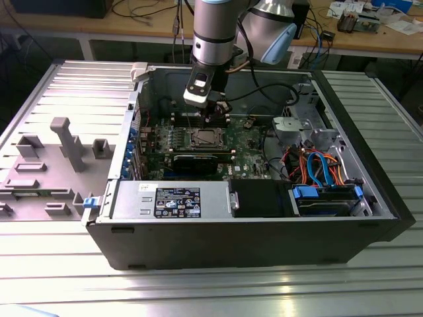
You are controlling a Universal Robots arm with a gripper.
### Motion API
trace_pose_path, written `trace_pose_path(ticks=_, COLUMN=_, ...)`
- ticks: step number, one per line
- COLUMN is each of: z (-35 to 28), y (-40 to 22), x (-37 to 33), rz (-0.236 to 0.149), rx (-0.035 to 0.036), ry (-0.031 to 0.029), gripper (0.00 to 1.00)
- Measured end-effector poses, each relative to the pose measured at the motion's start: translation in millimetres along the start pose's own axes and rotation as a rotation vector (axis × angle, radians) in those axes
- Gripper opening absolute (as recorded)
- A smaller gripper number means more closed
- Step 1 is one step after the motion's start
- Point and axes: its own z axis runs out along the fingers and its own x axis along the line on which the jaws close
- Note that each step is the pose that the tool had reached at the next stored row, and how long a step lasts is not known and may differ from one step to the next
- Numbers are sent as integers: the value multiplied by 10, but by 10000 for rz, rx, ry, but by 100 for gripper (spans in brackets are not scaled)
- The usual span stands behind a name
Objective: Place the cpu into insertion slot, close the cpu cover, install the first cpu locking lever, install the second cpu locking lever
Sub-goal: 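Install the first cpu locking lever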
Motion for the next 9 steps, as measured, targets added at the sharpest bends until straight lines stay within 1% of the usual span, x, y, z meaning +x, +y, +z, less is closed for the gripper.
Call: trace_pose_path(ticks=9, z=0, y=0, x=0, rz=-124, rx=3, ry=-2, gripper=11)
